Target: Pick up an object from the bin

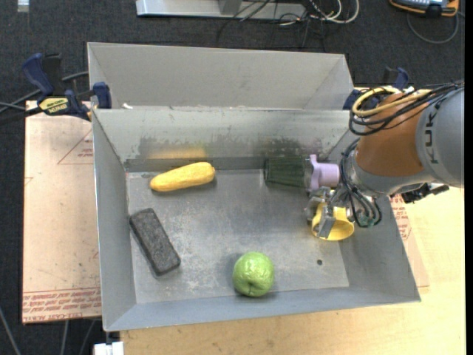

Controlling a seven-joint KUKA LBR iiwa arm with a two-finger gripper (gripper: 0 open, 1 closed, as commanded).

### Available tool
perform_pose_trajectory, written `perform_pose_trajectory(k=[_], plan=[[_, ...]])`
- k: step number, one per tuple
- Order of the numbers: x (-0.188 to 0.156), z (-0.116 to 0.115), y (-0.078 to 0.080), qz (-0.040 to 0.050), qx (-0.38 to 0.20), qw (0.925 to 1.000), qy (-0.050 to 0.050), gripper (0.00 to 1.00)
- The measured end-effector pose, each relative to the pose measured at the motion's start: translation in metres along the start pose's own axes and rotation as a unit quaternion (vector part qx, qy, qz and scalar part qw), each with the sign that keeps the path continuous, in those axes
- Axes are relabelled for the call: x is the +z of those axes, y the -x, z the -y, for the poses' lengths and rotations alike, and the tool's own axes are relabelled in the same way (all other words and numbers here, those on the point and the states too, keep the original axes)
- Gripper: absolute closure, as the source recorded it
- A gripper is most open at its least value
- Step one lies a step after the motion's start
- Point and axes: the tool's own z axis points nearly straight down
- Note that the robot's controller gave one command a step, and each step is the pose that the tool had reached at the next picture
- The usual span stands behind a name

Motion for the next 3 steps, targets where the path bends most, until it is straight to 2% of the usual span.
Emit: perform_pose_trajectory(k=[1, 2, 3], plan=[[0.0, 0.0, 0.0, 0.0004, 0.0, 1.0, 0.0, 1.0], [-0.014, 0.0, -0.015, 0.0103, 0.005, 0.9999, -0.009, 1.0], [-0.013, -0.001, -0.015, 0.0084, 0.005, 0.9999, -0.008, 1.0]])
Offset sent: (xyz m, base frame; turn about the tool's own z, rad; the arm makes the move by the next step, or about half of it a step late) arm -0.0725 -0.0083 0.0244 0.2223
